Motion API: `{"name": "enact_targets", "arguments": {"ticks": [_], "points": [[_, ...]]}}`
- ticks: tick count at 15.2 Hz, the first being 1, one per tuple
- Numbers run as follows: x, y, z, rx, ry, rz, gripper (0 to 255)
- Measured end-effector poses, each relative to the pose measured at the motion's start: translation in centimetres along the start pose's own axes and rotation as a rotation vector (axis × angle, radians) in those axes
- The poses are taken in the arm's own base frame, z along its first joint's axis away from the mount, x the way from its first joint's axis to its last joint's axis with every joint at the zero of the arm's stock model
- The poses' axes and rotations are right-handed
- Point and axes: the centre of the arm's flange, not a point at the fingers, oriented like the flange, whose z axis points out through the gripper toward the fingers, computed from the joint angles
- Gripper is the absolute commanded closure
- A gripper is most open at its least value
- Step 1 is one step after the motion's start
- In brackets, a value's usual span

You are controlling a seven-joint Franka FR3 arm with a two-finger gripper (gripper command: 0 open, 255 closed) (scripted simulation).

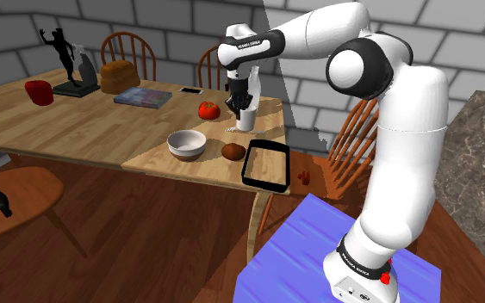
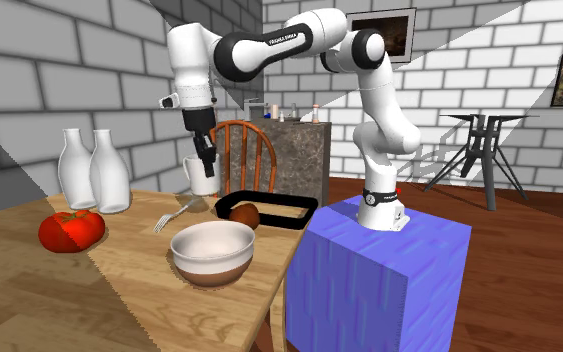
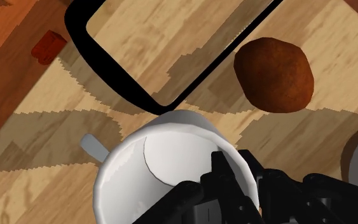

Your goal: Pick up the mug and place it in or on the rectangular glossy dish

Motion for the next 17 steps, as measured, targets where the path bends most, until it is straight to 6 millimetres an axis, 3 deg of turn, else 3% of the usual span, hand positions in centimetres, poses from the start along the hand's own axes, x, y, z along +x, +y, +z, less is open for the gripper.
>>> {"name": "enact_targets", "arguments": {"ticks": [5, 7, 17], "points": [[-0.3, 0.4, -2.7, 0.0, 0.0, 0.0, 255], [-1.8, 0.3, -3.0, 0.0, 0.0, 0.0, 255], [-15.0, -0.1, -2.9, 0.0, 0.0, 0.0, 255]]}}
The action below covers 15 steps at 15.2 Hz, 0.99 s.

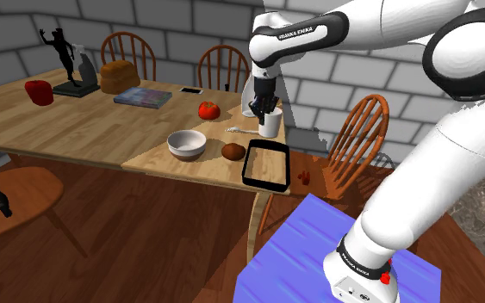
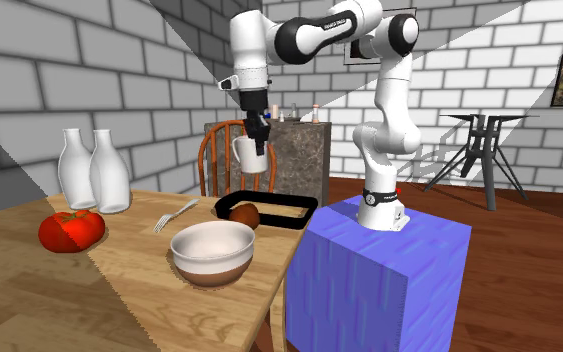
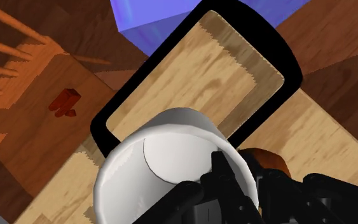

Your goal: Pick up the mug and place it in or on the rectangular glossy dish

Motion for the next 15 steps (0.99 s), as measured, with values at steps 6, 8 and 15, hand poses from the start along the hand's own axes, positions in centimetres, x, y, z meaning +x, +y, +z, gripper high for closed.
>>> {"name": "enact_targets", "arguments": {"ticks": [6, 8, 15], "points": [[-7.3, -0.2, 0.0, 0.0, 0.0, 0.0, 255], [-7.9, -0.1, 0.6, 0.0, 0.0, 0.0, 255], [-7.7, -0.3, 4.0, 0.0, -0.001, 0.0, 255]]}}
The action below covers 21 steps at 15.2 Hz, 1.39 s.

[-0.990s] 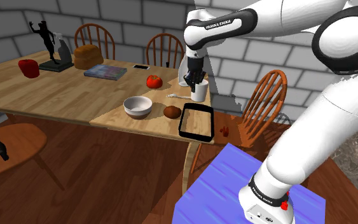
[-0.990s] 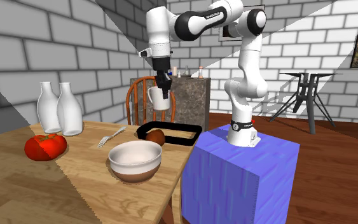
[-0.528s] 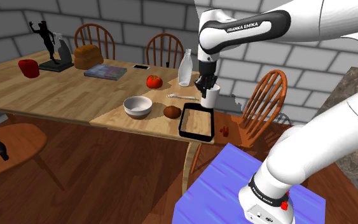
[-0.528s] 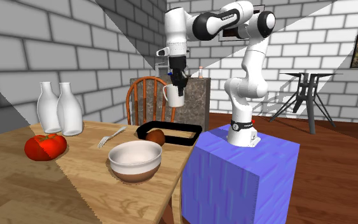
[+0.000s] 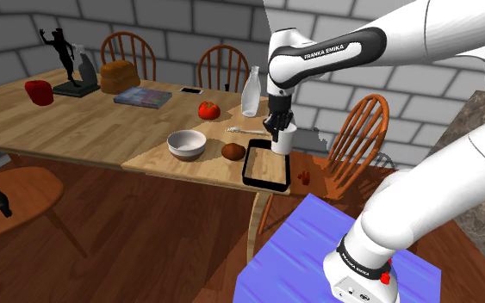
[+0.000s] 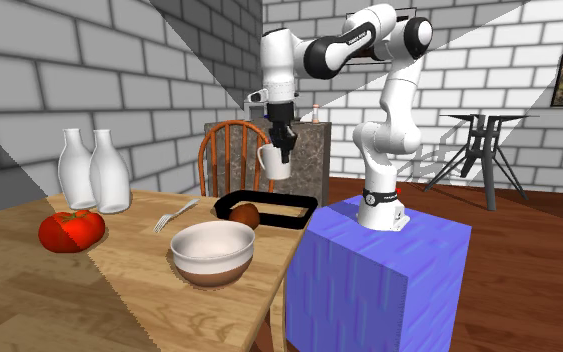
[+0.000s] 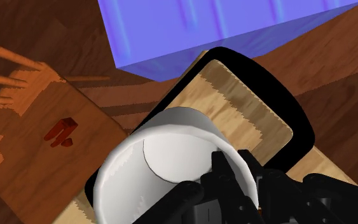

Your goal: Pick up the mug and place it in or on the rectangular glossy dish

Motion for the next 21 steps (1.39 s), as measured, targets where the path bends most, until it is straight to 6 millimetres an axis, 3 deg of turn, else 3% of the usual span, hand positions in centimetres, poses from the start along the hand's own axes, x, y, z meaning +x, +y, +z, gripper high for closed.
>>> {"name": "enact_targets", "arguments": {"ticks": [9, 15, 16, 21], "points": [[0.6, -0.3, 4.9, 0.0, 0.0, 0.0, 255], [0.6, -0.3, 5.2, 0.0, 0.0, 0.0, 255], [0.6, -0.3, 5.2, 0.0, 0.001, 0.0, 0], [0.6, -0.3, 5.2, 0.0, 0.001, 0.0, 0]]}}
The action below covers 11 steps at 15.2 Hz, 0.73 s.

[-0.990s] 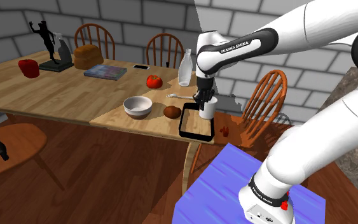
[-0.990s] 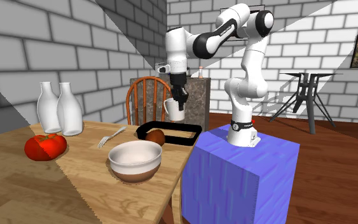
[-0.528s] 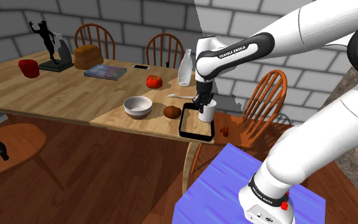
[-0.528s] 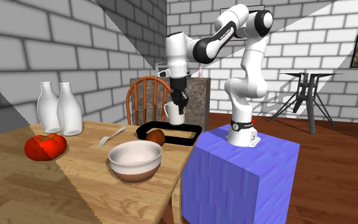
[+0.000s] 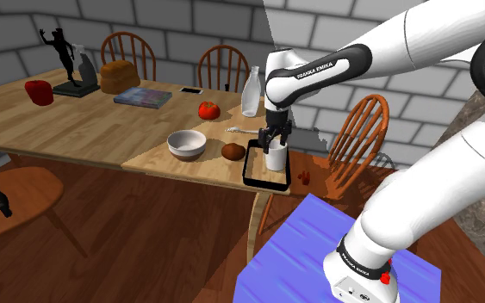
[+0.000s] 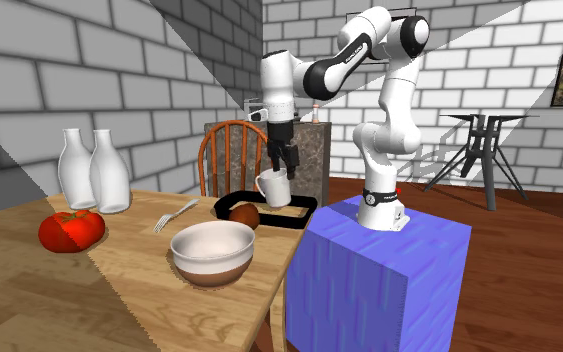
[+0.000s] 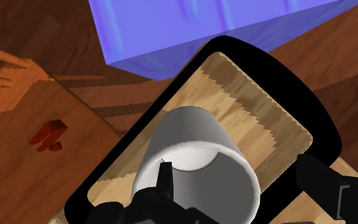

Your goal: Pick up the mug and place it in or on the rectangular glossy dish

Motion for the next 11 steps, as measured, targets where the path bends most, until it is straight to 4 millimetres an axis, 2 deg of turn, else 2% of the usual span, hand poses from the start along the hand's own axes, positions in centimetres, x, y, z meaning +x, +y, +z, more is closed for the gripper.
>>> {"name": "enact_targets", "arguments": {"ticks": [2, 6, 11], "points": [[0.1, 0.0, -0.6, 0.0, 0.0, 0.0, 0], [-0.2, 0.1, -4.5, 0.0, 0.002, 0.0, 0], [0.0, 0.0, -5.0, 0.0, 0.0, 0.0, 0]]}}
